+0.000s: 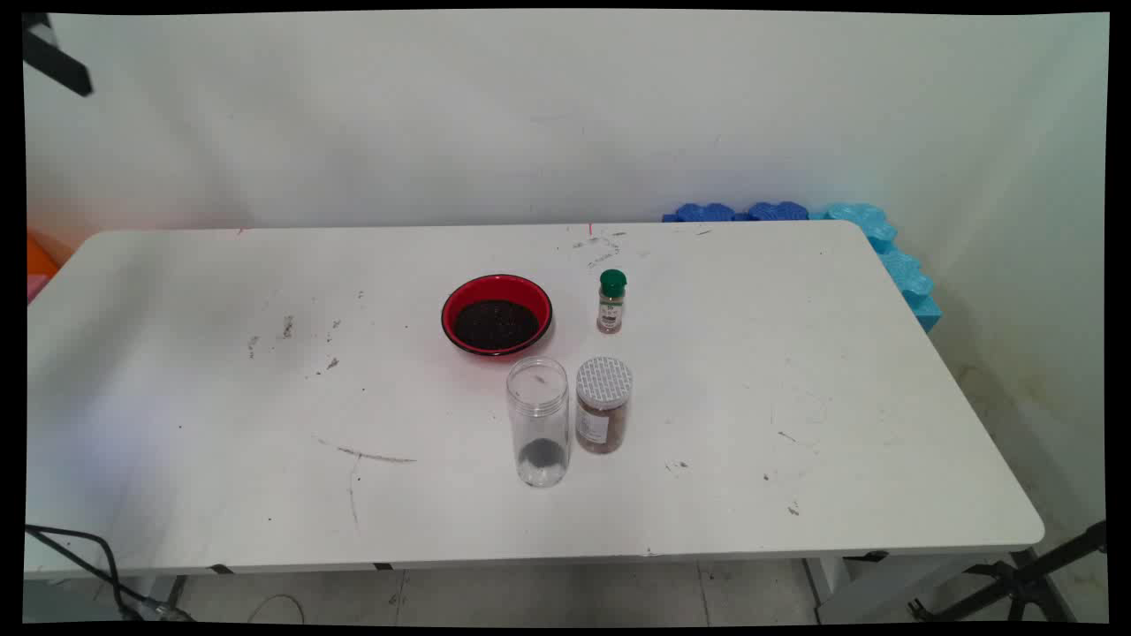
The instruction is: Pick up the black seasoning powder from the table
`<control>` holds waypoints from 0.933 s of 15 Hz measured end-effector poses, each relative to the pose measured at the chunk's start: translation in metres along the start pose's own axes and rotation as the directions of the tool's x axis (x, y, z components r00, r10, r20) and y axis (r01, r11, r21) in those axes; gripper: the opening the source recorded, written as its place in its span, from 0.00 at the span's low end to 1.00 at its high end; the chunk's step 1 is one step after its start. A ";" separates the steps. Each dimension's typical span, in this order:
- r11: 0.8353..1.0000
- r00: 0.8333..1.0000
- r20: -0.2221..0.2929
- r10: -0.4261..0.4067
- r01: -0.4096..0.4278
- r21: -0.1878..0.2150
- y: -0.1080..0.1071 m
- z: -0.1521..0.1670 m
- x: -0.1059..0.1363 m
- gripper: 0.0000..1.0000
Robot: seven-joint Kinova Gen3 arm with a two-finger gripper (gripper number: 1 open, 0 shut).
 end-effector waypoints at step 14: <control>0.992 0.989 0.091 -0.118 0.113 0.053 -0.032 0.039 0.001 1.00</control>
